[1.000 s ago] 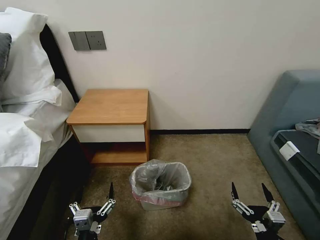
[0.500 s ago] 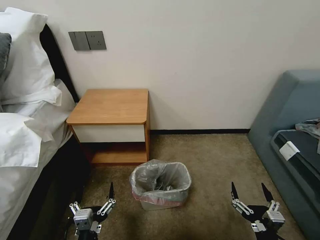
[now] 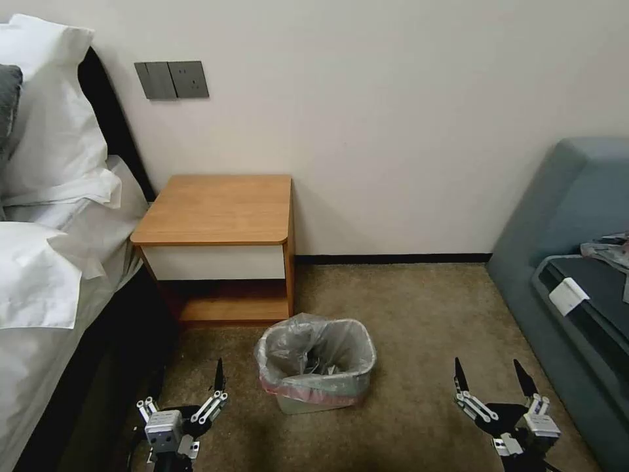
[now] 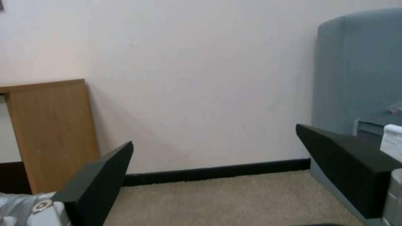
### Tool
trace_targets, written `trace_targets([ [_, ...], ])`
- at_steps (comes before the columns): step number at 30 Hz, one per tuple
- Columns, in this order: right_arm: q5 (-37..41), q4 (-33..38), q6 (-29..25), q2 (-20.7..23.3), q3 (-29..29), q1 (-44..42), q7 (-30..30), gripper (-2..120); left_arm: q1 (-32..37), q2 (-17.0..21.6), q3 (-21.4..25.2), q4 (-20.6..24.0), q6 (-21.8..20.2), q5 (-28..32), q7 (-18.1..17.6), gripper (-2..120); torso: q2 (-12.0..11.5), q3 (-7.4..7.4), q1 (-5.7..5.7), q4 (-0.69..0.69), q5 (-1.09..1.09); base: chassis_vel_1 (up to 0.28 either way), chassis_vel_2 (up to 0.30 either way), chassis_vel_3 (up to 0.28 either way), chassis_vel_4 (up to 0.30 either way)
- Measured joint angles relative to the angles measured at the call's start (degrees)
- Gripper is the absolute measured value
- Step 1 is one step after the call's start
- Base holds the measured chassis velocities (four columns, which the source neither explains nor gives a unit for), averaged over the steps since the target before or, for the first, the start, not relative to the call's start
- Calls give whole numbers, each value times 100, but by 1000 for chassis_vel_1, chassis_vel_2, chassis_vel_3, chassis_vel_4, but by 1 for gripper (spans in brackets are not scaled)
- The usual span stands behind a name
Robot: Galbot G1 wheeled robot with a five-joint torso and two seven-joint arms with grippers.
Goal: Pick up the garbage bag from the table and place it over the trash can.
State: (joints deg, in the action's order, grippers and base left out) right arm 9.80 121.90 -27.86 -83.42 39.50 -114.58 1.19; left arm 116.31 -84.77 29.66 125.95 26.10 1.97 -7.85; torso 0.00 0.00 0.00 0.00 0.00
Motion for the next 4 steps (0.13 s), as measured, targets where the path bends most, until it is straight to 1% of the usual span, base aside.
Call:
trace_targets([
  [4, 0, 2, 2, 0, 0, 0, 0, 100, 1, 0, 0, 0, -1, 0, 0, 100, 0, 0, 0, 0, 0, 0, 0, 0, 0],
])
